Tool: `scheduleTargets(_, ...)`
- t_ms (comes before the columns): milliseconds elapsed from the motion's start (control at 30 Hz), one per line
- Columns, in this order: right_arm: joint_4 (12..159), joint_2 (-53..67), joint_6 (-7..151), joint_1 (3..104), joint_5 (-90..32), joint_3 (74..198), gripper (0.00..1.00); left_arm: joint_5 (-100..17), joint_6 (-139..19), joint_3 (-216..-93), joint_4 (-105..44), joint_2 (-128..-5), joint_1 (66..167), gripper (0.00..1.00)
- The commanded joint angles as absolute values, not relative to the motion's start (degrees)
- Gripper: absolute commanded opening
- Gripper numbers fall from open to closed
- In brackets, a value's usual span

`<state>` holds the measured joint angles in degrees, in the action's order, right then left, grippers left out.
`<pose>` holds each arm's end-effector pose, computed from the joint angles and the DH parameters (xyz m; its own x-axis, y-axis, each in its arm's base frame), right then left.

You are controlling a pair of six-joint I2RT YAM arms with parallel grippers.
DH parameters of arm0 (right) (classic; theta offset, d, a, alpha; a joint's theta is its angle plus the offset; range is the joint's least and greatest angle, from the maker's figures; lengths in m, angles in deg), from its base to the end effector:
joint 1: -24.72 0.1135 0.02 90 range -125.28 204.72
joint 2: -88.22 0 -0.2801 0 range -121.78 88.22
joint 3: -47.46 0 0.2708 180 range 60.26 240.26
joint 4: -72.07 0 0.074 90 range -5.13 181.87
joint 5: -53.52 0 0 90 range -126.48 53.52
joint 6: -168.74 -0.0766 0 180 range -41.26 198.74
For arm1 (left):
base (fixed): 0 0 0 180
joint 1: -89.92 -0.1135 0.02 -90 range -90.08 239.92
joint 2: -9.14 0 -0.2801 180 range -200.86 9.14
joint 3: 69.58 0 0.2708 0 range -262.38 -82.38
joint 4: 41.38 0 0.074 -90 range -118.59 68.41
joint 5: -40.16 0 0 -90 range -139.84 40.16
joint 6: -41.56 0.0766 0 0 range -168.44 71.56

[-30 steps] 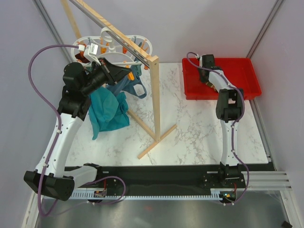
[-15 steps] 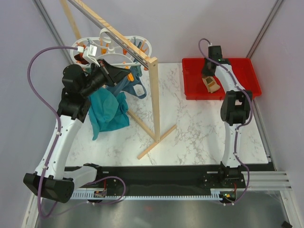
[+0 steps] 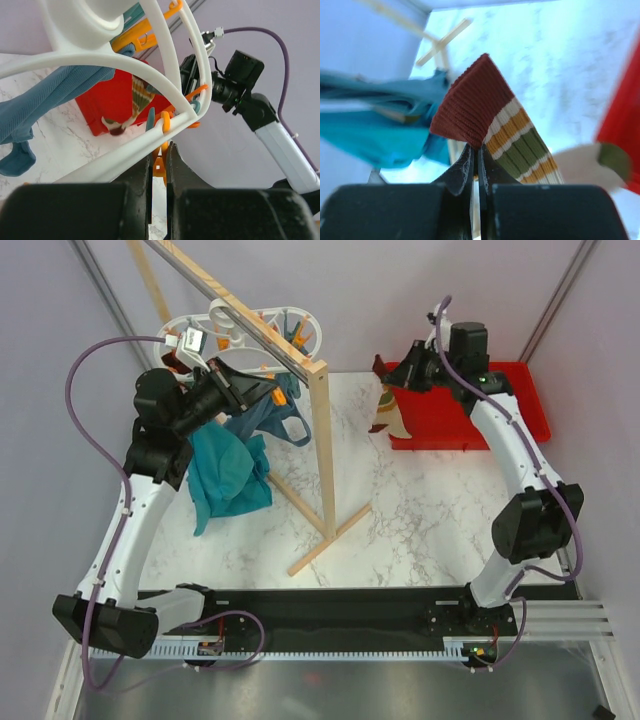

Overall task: Clip the socks to the hanger
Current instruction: Pick up the sock from the bin, then clamp the sock onto the hanger.

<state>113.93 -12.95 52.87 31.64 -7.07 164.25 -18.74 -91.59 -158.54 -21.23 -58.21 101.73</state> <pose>0.4534 0.0929 0.3990 -0.6315 0.3062 -0.7123 -0.2964 0.7536 0.5867 0.2889 -0.1008 0.4753 -0.4473 -0.5047 -0.7383 0.5137 0.5308 -0.6741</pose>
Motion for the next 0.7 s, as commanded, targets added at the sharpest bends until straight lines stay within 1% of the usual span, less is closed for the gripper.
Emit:
scheduleTargets(0,103.72,-7.33,51.85,35.78,1.39,156.19,0.00,-20.30,-101.25,-157.08,-7.84,-61.96,100.90,0.02)
scheduleTargets(67,100.09,-3.83,52.81,37.37,1.14,150.30,0.00,-20.92,-103.10,-156.91,-7.93,-62.14,100.82,0.02)
scheduleTargets(100,94.33,-2.59,52.99,37.64,4.36,147.65,0.00,-21.36,-104.85,-156.82,-7.93,-62.31,100.90,0.02)
scheduleTargets(200,81.15,1.55,51.33,38.52,8.42,137.30,0.00,-22.06,-105.13,-157.44,-7.84,-63.10,100.82,0.02)
scheduleTargets(333,73.11,3.66,50.35,40.71,13.25,131.29,0.00,-24.08,-103.46,-158.14,-6.88,-63.37,100.82,0.02)
scheduleTargets(367,71.79,4.19,50.87,42.89,13.44,129.97,0.00,-25.39,-102.85,-158.40,-6.09,-63.46,100.73,0.02)
scheduleTargets(433,70.28,4.54,53.07,45.01,11.35,129.52,0.00,-26.54,-102.75,-159.72,-4.60,-64.07,100.55,0.02)
scheduleTargets(533,72.47,2.80,55.36,48.35,8.53,132.76,0.00,-27.94,-103.89,-159.99,-4.33,-63.99,100.64,0.02)
scheduleTargets(633,74.23,-0.10,55.97,52.13,7.38,137.16,0.00,-31.46,-106.44,-159.90,-2.84,-62.85,100.64,0.02)
scheduleTargets(667,75.80,-0.38,56.59,54.32,4.94,138.65,0.00,-33.99,-107.05,-160.07,-1.44,-62.32,100.73,0.02)
